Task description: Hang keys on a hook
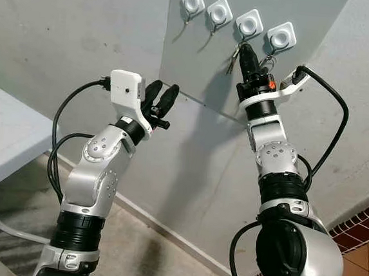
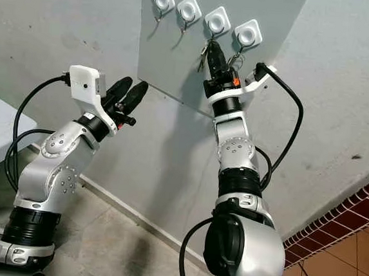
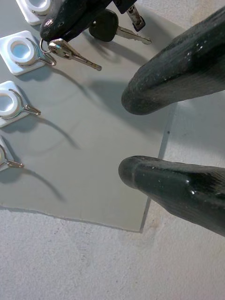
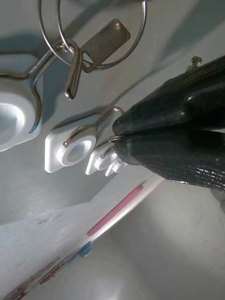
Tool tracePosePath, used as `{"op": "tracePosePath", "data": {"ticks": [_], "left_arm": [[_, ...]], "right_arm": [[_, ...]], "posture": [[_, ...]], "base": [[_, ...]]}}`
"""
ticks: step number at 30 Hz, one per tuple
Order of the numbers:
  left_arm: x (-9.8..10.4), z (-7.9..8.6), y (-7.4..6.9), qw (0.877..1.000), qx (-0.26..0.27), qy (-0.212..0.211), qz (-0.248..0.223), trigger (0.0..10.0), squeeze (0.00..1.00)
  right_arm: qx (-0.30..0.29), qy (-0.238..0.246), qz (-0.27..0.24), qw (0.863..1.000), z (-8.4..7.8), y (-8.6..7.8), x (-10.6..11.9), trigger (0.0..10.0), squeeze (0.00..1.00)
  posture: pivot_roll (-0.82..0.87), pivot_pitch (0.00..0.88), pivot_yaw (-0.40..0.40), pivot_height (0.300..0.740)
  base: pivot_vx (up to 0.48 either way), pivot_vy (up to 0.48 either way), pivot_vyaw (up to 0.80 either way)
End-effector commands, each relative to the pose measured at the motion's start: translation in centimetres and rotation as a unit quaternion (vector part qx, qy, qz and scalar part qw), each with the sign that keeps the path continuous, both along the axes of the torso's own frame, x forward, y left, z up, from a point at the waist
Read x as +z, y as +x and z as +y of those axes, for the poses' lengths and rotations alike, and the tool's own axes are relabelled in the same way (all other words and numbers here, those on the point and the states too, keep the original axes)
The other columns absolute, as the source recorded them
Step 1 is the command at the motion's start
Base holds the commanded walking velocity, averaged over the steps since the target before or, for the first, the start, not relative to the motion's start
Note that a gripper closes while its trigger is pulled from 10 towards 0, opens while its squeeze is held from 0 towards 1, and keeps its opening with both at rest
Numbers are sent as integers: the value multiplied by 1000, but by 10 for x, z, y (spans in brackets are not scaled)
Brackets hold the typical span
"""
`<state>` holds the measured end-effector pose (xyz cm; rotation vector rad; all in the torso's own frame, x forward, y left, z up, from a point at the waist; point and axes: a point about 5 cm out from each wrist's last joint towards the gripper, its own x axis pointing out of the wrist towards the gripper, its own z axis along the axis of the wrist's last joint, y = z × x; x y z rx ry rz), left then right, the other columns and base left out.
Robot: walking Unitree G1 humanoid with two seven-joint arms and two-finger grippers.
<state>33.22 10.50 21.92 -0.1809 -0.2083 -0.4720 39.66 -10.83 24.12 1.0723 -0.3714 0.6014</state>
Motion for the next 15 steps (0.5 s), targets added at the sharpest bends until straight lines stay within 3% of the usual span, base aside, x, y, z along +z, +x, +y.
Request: {"op": "tracePosePath", "data": {"ticks": [1, 15], "left_arm": [[4, -3, -2, 1000, -6, 2, -5, 10000, 0], [3, -2, -2, 1000, -4, 2, -3, 10000, 0]], "right_arm": [[-6, 7, -17, 1000, -3, 1, 12, 10000, 0], [0, 11, 2, 1000, 2, 5, 15, 10000, 0]], "posture": [[229, 0, -120, 736], [229, 0, -123, 736]], "base": [[0, 0, 0], [0, 0, 0]]}}
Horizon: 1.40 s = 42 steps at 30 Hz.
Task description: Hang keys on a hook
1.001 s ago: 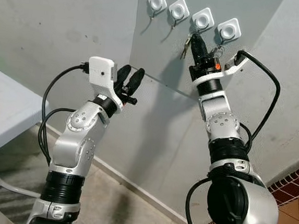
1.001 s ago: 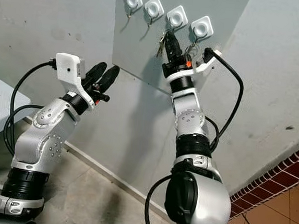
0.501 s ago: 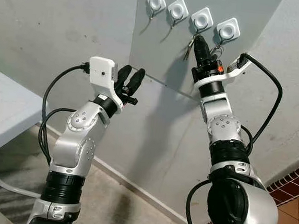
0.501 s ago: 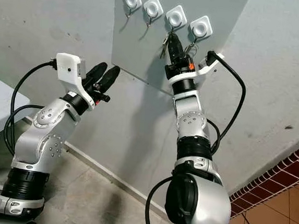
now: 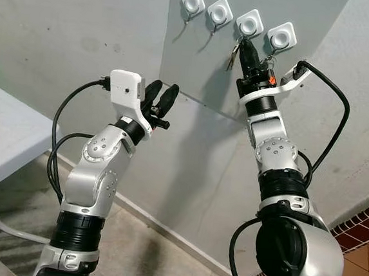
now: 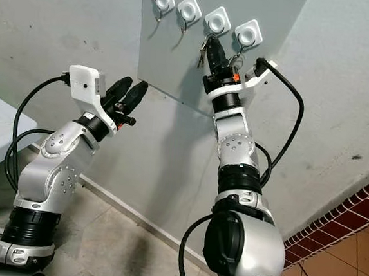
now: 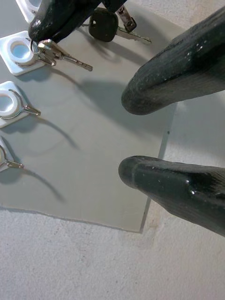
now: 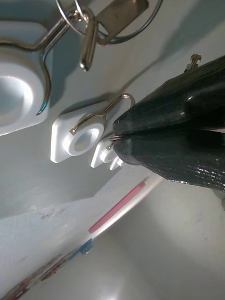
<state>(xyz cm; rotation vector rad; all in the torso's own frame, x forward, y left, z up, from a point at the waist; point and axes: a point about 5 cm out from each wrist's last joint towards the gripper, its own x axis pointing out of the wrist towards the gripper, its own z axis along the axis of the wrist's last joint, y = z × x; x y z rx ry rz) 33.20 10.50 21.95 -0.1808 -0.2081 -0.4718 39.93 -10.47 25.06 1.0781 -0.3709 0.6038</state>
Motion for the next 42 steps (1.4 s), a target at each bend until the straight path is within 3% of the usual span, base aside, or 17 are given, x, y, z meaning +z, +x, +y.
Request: {"op": "tracePosePath", "data": {"ticks": [1, 13, 30, 40, 41, 42], "left_arm": [[3, -2, -2, 1000, -5, 2, -3, 10000, 0], [3, -2, -2, 1000, -3, 1, -3, 10000, 0], [4, -2, -2, 1000, -4, 1, -3, 10000, 0], [4, -3, -2, 1000, -6, 1, -3, 10000, 0], [4, -2, -2, 1000, -5, 2, -3, 10000, 0], [4, -2, -2, 1000, -5, 2, -3, 10000, 0]], "right_arm": [[0, 13, 5, 1000, -2, 2, 6, 10000, 0], [2, 11, 34, 999, 1, 4, -3, 10000, 0], [21, 76, 74, 994, -1, 5, -14, 10000, 0], [18, 64, 71, 995, 0, 4, -14, 10000, 0], [18, 61, 70, 995, 0, 4, -14, 10000, 1000], [18, 60, 70, 996, 0, 4, -14, 10000, 1000]], "posture": [[230, 0, -123, 736], [232, 0, -126, 736], [234, 0, -125, 736], [233, 0, -125, 736], [233, 0, -125, 736], [233, 0, -125, 736]], "base": [[0, 0, 0], [0, 0, 0], [0, 0, 0], [0, 0, 0], [0, 0, 0], [0, 0, 0]]}}
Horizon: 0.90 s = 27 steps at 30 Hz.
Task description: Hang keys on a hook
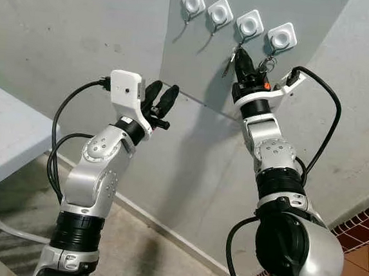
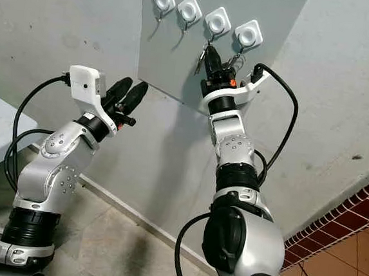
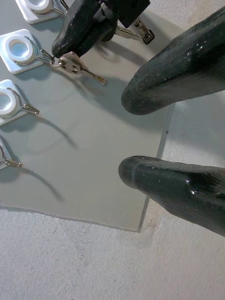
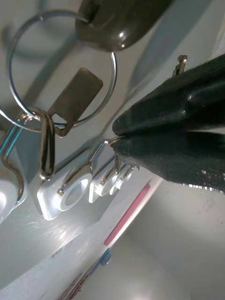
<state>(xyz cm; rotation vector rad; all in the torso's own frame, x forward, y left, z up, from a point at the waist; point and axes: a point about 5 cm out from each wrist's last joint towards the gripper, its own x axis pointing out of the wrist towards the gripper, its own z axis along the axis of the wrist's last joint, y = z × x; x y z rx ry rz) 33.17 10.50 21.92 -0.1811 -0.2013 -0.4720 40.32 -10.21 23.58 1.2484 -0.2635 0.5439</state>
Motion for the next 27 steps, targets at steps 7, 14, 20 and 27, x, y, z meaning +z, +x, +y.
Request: {"op": "tracePosePath", "data": {"ticks": [7, 14, 20, 27], "left_arm": [[-2, -2, -3, 1000, 3, 6, -1, 10000, 0], [-9, -1, -3, 1000, 14, 8, 10, 10000, 0], [-21, 2, -1, 999, 41, 24, 22, 10000, 0], [-66, 14, -2, 989, 101, 55, 92, 10000, 0]], "right_arm": [[-12, -54, -11, 998, -2, -6, -14, 10000, 1000], [-11, -100, 1, 995, -1, -15, -37, 10000, 1000], [-15, -131, 15, 991, -4, -23, -55, 10000, 1000], [-32, -185, 61, 980, -16, -51, -100, 10000, 1000]], "posture": [[241, 0, -132, 736], [243, 0, -133, 736], [240, 0, -134, 736], [228, 0, -131, 736]], "base": [[0, 0, 0], [0, 0, 0], [0, 0, 0], [0, 0, 0]]}}
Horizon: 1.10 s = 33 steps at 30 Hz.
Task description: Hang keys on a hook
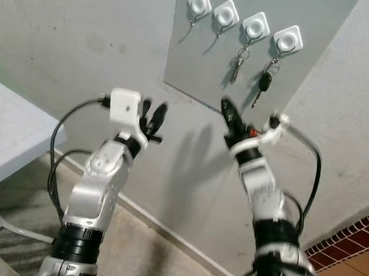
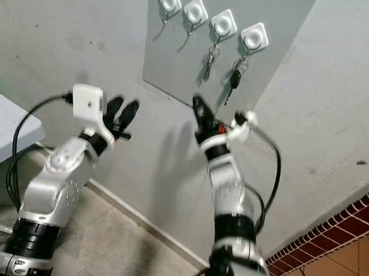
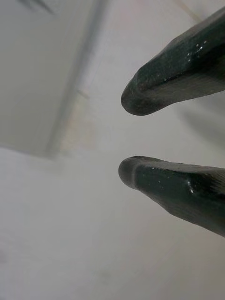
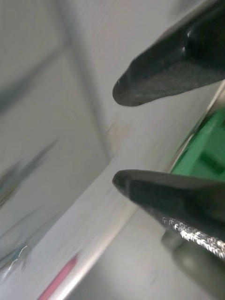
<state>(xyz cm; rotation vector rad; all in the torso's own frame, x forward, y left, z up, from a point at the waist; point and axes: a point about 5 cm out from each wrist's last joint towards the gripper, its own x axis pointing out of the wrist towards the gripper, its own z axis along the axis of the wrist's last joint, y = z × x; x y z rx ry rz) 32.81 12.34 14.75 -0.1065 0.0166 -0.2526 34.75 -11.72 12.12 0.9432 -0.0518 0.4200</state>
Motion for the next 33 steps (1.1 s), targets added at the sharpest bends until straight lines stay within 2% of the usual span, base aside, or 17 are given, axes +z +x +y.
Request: {"op": "tracePosePath", "data": {"ticks": [1, 4, 5, 6, 7, 8, 9, 11, 13, 14, 16, 17, 19, 23, 27, 30, 33], "left_arm": [[-3, -3, -1, 1000, 1, 10, -5, 10000, 0], [-15, -1, -4, 1000, 9, 22, 3, 10000, 0], [-21, -1, -7, 999, 10, 32, 2, 10000, 0], [-21, -1, -7, 999, 10, 32, 2, 10000, 0], [-31, 0, -13, 999, 11, 45, 1, 10000, 0], [-41, 1, -15, 999, 12, 36, 19, 10000, 0], [-47, 2, -17, 999, 14, 28, 33, 10000, 0], [-65, 4, -27, 999, 11, 22, 48, 10000, 0], [-69, 4, -29, 998, 10, 16, 55, 10000, 0], [-76, 6, -34, 998, 13, 11, 64, 10000, 0], [-79, 6, -35, 998, 15, 11, 64, 10000, 0], [-79, 6, -44, 998, 6, -7, 56, 10000, 0], [-77, 5, -54, 999, -12, -36, 37, 10000, 0], [-76, 8, -64, 997, -12, -65, 37, 10000, 0], [-79, 11, -69, 996, -10, -76, 50, 10000, 0], [-91, 14, -75, 997, -13, -37, 62, 10000, 0], [-109, 16, -76, 995, -8, -31, 92, 10000, 0]], "right_arm": [[-15, -39, -15, 999, -6, -2, 6, 10000, 1000], [-34, -77, 0, 996, -13, -11, -7, 10000, 1000], [-40, -105, 5, 994, -16, -18, -15, 10000, 1000], [-40, -105, 5, 994, -16, -18, -15, 10000, 1000], [-47, -159, 10, 986, -21, -29, -27, 10000, 588], [-48, -182, 16, 982, -25, -36, -33, 10000, 0], [-48, -193, 19, 980, -27, -40, -37, 10000, 0], [-50, -275, 27, 960, -33, -55, -51, 10000, 0], [-50, -296, 33, 953, -34, -58, -55, 10000, 0], [-61, -337, 51, 938, -38, -63, -62, 10000, 0], [-67, -351, 57, 932, -39, -65, -64, 10000, 0], [-78, -371, 45, 924, -43, -77, -64, 10000, 0], [-93, -392, 38, 915, -46, -89, -64, 10000, 0], [-92, -426, 19, 900, -45, -103, -62, 10000, 0], [-108, -435, 24, 894, -46, -107, -60, 10000, 0], [-108, -450, 51, 885, -53, -114, -75, 10000, 0], [-98, -471, 81, 873, -58, -116, -92, 10000, 0]], "posture": [[226, 0, -126, 736], [226, 0, -125, 736], [222, 0, -122, 736], [222, 0, -122, 736], [221, 0, -119, 736], [221, 0, -119, 736], [221, 0, -119, 736], [211, 0, -113, 736], [208, 0, -111, 736], [204, 0, -109, 736], [204, 0, -109, 736], [193, 0, -101, 736], [185, 0, -97, 736], [171, 0, -88, 736], [163, 0, -79, 736], [159, 0, -75, 736], [156, 0, -73, 736]], "base": [[0, 0, 0], [0, 0, 0], [0, 0, 0], [0, 0, 0], [0, 0, 0], [0, 0, 0], [0, 0, 0], [0, 0, 0], [0, 0, 0], [0, 0, 0], [0, 0, 0], [0, 0, 0], [0, 0, 0], [0, 0, 0], [0, 0, 0], [0, 0, 0], [0, 0, 0]]}}
